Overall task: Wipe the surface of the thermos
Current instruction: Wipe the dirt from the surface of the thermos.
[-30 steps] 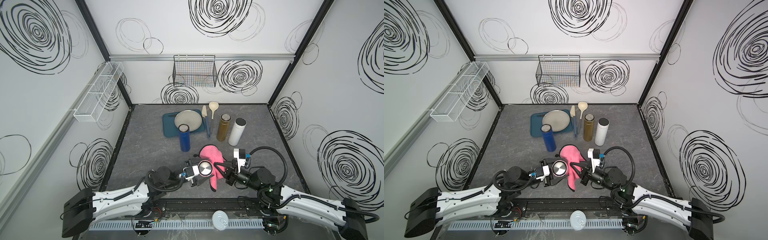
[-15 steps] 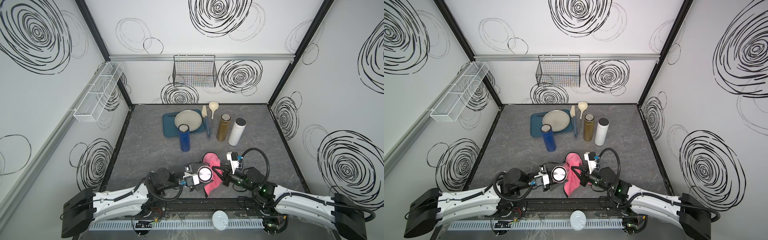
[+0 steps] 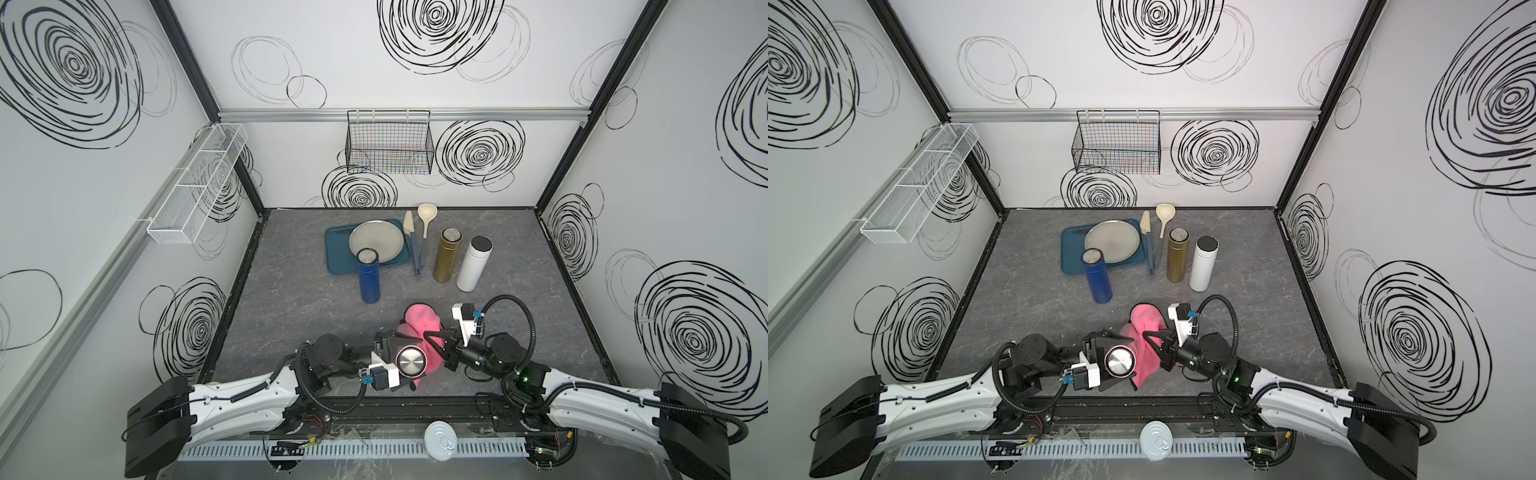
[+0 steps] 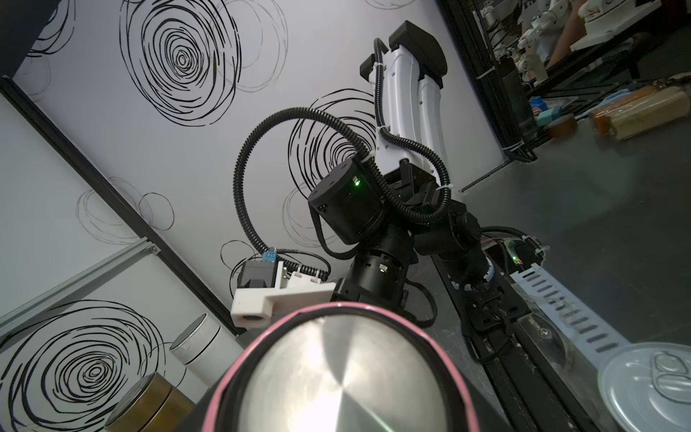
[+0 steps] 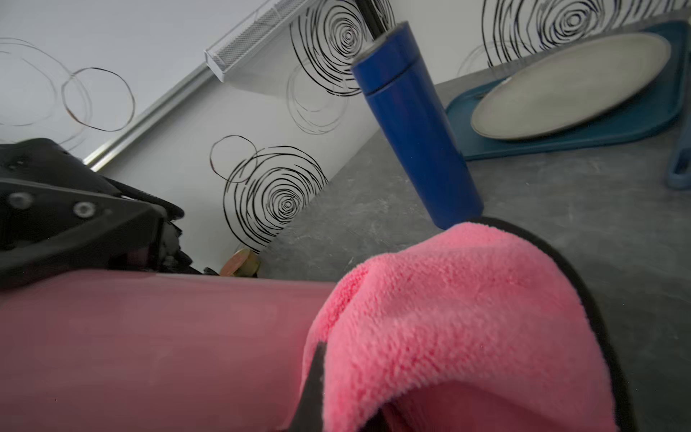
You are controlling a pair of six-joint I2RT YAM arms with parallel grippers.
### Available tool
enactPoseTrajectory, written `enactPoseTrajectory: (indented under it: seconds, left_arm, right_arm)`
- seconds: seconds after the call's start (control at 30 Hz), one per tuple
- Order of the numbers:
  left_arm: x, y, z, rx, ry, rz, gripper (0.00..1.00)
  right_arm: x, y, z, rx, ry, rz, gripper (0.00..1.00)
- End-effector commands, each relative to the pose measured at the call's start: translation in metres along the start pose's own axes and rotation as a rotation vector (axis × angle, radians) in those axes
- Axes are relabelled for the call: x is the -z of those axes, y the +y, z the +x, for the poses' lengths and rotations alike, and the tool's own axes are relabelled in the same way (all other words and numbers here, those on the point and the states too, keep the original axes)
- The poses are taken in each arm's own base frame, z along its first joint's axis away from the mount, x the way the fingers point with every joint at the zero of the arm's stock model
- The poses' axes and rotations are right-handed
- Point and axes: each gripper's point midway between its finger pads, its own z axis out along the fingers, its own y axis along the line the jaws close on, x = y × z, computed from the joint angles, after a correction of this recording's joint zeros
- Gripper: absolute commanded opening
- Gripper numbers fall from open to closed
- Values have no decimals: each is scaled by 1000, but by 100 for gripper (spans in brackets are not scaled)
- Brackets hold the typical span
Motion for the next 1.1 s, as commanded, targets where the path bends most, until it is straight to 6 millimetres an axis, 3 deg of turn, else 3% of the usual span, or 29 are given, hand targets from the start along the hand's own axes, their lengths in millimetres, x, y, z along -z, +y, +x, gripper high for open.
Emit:
enactPoseTrajectory:
  seconds: [0.0,0.1,0.23,0.3,0.47,0.53,0.63,0.77,0.87,0.93,1.07]
  left_arm:
    - [-3,11,-32,-130,-115,16,0]
    - [-7,10,-28,-142,-102,45,0]
    - [-10,9,-23,-157,-87,65,0]
    - [-12,9,-21,-161,-77,74,0]
    - [-14,6,-18,-180,-71,92,0]
    - [-15,5,-15,-188,-62,101,0]
    - [-18,4,-12,-198,-47,116,0]
    - [-19,4,-12,-216,-49,124,0]
    - [-19,1,-13,-227,-60,141,0]
    - [-19,1,-13,-232,-60,147,0]
    - [-21,0,-10,-240,-42,155,0]
  right_arm:
    - [5,29,-37,17,-103,-89,0]
    - [14,52,-60,57,-148,-142,0]
    - [20,72,-72,72,-178,-218,0]
    - [16,67,-64,65,-166,-210,0]
    - [2,16,-30,14,-107,-61,0]
    - [-1,3,-24,-1,-88,-25,0]
    - [-1,13,-33,27,-81,-49,0]
    - [9,51,-64,87,-144,-144,0]
    - [16,69,-74,95,-173,-223,0]
    - [12,67,-69,89,-161,-219,0]
    - [0,29,-44,47,-117,-103,0]
